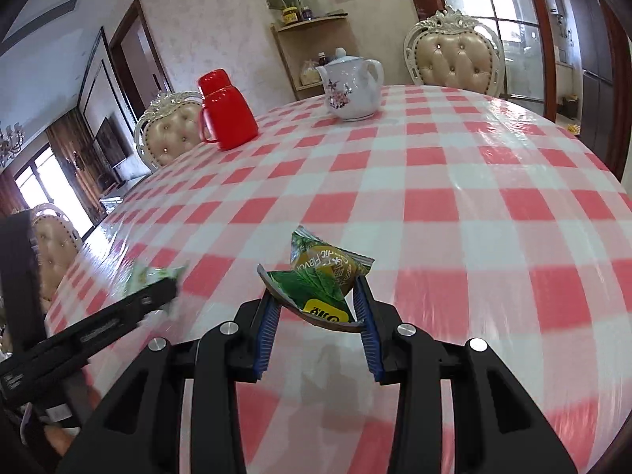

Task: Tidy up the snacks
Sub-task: 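Lift the lemon packet with the left tool while the right tool lifts the green packet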

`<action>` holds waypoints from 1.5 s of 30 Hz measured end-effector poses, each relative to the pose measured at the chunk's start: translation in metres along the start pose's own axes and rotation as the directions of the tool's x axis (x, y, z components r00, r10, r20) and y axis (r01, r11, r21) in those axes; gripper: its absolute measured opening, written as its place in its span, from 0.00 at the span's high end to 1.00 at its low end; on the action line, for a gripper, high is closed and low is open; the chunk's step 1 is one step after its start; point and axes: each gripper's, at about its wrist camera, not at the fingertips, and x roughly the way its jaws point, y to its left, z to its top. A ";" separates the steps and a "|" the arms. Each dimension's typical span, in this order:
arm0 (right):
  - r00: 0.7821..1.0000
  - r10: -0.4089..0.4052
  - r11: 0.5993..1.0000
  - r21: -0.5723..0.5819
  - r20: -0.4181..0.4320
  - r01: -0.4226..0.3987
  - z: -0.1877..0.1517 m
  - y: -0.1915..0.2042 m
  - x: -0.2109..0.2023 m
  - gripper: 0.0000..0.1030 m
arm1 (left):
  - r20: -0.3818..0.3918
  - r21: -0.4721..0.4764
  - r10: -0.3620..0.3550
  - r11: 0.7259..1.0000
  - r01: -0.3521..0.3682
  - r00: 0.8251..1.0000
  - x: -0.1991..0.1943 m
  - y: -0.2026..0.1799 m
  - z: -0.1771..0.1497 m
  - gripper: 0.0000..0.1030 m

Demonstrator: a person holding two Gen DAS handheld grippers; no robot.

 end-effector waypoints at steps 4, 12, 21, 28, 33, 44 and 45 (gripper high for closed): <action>1.000 0.023 1.000 -0.007 0.006 -0.023 -0.023 0.014 -0.028 0.63 | 0.025 -0.002 -0.019 1.000 0.019 1.000 -0.024 -0.004 -0.015 0.60; 0.999 0.033 0.995 -0.098 -0.017 -0.035 -0.060 0.047 -0.068 0.63 | 0.032 -0.004 -0.016 1.000 0.016 0.999 -0.069 0.001 -0.045 0.60; 0.996 0.077 0.979 -0.185 -0.042 -0.083 -0.089 0.090 -0.092 0.63 | 0.017 0.050 0.054 0.997 -0.055 0.998 -0.127 0.029 -0.068 0.60; 0.994 0.095 0.960 -0.259 -0.050 -0.105 -0.109 0.125 -0.110 0.63 | 0.012 0.140 0.082 0.987 -0.083 0.997 -0.173 0.039 -0.100 0.60; 0.992 0.103 0.948 -0.294 -0.069 -0.119 -0.123 0.140 -0.123 0.63 | 0.008 0.214 0.091 0.973 -0.090 0.996 -0.201 0.038 -0.122 0.60; 0.984 0.114 0.913 -0.376 -0.137 -0.158 -0.145 0.172 -0.127 0.63 | -0.024 0.259 0.139 0.957 -0.128 0.990 -0.233 0.077 -0.145 0.60; 0.983 0.118 0.910 -0.382 -0.141 -0.164 -0.146 0.175 -0.127 0.63 | -0.025 0.260 0.141 0.957 -0.130 0.990 -0.236 0.081 -0.146 0.60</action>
